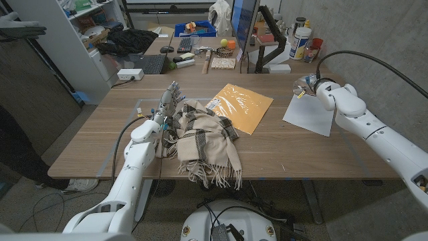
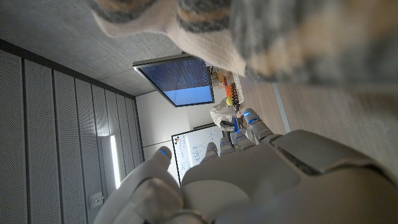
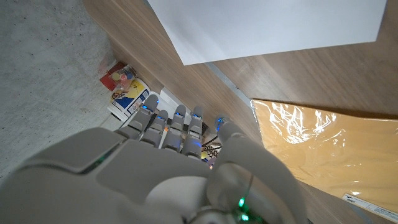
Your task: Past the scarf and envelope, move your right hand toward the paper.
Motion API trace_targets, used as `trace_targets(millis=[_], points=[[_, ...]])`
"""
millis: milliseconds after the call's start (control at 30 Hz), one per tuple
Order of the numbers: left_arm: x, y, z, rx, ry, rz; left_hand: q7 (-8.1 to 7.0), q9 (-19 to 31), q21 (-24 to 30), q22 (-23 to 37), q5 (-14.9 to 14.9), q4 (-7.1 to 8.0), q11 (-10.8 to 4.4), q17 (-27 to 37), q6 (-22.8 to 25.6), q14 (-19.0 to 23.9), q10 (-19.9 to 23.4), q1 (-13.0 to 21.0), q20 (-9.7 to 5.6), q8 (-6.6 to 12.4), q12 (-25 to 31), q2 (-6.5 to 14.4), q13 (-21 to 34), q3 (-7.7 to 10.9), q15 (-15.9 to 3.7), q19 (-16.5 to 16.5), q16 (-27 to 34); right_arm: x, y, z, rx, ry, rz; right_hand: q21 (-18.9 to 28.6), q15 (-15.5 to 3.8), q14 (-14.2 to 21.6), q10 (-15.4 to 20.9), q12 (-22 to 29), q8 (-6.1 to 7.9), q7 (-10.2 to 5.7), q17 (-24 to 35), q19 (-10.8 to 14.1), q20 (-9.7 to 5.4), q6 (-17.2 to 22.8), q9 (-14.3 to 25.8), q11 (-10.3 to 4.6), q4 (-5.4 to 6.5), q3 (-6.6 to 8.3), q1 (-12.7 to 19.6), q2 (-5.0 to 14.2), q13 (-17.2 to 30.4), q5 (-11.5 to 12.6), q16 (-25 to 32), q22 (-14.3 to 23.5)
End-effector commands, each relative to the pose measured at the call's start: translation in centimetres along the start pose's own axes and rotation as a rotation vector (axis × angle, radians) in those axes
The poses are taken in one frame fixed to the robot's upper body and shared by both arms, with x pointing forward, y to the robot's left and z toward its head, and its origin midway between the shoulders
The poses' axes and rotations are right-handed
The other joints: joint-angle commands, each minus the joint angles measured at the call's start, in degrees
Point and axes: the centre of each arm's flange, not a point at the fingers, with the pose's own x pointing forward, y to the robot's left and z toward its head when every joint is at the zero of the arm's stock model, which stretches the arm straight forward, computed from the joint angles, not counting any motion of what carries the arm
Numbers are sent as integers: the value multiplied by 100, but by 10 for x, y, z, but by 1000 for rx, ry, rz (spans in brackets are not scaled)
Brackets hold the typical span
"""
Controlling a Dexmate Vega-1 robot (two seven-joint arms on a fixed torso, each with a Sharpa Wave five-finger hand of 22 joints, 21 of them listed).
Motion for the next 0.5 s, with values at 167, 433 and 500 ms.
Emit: trace_targets(millis=[167, 433, 500], points=[[-1, 0, 0, 3, 4, 1, -4, 29, -16, 23, 39, -2, 12, 24, -709, -1101, -882, 29, -62, 24, 24, 239, 28, -22, -29, -1189, 11, 1, 12, -6, -12, 34, 45, -6, -282, 39, -8, -2, -23, -22, 11, 44, -262, 39, 26, -29, 15, 27, 56, -16, 5, -13, 8, 12], [-2, 0, 0, 4, 6, 1, 2, 28, -20, 23, 40, -3, 9, 24, -706, -1099, -877, 30, -57, 25, 26, 241, 28, -26, -31, -1184, 12, 1, 18, -8, 7, 38, 62, -3, -282, 71, -31, -17, -50, -18, 12, 77, -244, -7, 27, -31, 19, 24, 68, -15, 6, -12, 18, 13], [-2, -1, 0, 4, 7, 0, -2, 28, -22, 23, 41, -3, 5, 24, -707, -1102, -883, 31, -61, 25, 23, 241, 28, -27, -34, -1185, 10, 1, 19, -8, 9, 38, 64, -3, -287, 89, -41, -22, -55, -19, 13, 85, -240, -16, 27, -25, 22, 23, 71, -14, 6, -12, 24, 13]])
